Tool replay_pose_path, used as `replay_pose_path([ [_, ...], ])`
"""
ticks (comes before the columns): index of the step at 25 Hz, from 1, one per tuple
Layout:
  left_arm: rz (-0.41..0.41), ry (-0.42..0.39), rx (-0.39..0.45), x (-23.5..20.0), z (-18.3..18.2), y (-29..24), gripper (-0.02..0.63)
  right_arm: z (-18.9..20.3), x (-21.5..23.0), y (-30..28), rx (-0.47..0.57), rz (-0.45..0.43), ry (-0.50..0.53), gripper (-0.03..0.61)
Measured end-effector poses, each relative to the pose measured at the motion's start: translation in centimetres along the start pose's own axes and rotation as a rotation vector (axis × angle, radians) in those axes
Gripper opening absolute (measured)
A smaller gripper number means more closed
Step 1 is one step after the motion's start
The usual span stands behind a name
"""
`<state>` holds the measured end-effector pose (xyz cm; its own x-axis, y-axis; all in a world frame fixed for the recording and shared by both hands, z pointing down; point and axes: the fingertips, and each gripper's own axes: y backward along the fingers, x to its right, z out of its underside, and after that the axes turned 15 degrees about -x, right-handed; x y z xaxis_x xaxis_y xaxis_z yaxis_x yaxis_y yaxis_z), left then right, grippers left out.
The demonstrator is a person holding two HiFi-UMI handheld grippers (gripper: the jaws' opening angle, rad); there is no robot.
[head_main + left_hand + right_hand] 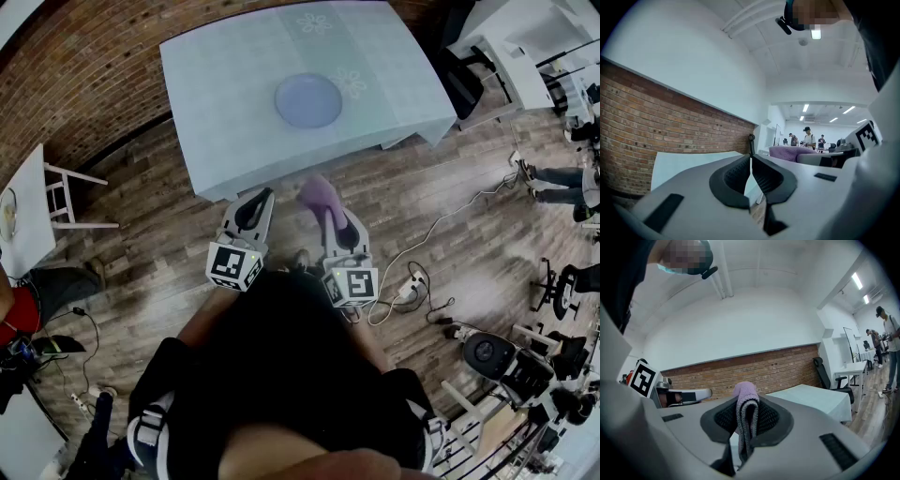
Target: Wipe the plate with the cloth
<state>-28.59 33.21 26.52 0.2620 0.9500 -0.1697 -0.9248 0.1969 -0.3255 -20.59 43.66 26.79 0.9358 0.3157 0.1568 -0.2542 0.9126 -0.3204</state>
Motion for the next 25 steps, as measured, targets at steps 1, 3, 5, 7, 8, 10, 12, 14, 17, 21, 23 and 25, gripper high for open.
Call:
replay_pose_path([
  [1, 0.001, -0.001, -0.001, 0.1, 0.0, -0.1, 0.041, 0.0, 0.2, 0.0, -0.001, 0.001, 0.0, 0.072],
  [3, 0.003, -0.003, -0.003, 0.3, -0.1, -0.4, 0.041, -0.1, 0.4, 0.0, -0.001, 0.003, 0.001, 0.072],
  [5, 0.004, -0.003, -0.004, 0.3, 0.0, -0.5, 0.041, 0.0, 0.5, -0.1, 0.001, 0.003, -0.001, 0.072],
  [7, 0.001, -0.002, -0.006, 0.4, 0.1, -0.6, 0.041, -0.2, 0.6, 0.0, 0.014, -0.003, -0.009, 0.071],
  [8, 0.0, -0.002, -0.006, 0.5, 0.1, -0.7, 0.041, -0.3, 0.7, 0.2, 0.023, -0.008, -0.015, 0.071],
  [10, -0.003, -0.002, -0.008, 0.8, 0.1, -0.8, 0.041, -0.5, 0.9, 0.7, 0.038, -0.017, -0.022, 0.071],
  [12, -0.006, -0.003, -0.009, 1.2, 0.1, -1.0, 0.041, -0.6, 1.2, 1.0, 0.044, -0.023, -0.017, 0.071],
  [14, -0.01, -0.002, -0.01, 1.5, 0.2, -1.3, 0.041, -0.6, 1.6, 1.1, 0.042, -0.025, -0.013, 0.071],
  [17, -0.02, -0.001, -0.01, 2.4, 0.3, -1.6, 0.041, -0.3, 2.5, 1.7, 0.038, -0.03, -0.015, 0.071],
  [21, -0.041, -0.001, -0.007, 3.9, 0.2, -2.1, 0.041, -0.3, 4.1, 2.6, 0.04, -0.044, -0.014, 0.071],
  [23, -0.053, 0.002, -0.01, 4.5, 0.3, -2.5, 0.041, -0.2, 4.8, 2.9, 0.038, -0.053, -0.009, 0.071],
  [25, -0.064, 0.005, -0.012, 5.1, 0.4, -3.0, 0.041, -0.1, 5.5, 3.1, 0.031, -0.063, -0.005, 0.071],
])
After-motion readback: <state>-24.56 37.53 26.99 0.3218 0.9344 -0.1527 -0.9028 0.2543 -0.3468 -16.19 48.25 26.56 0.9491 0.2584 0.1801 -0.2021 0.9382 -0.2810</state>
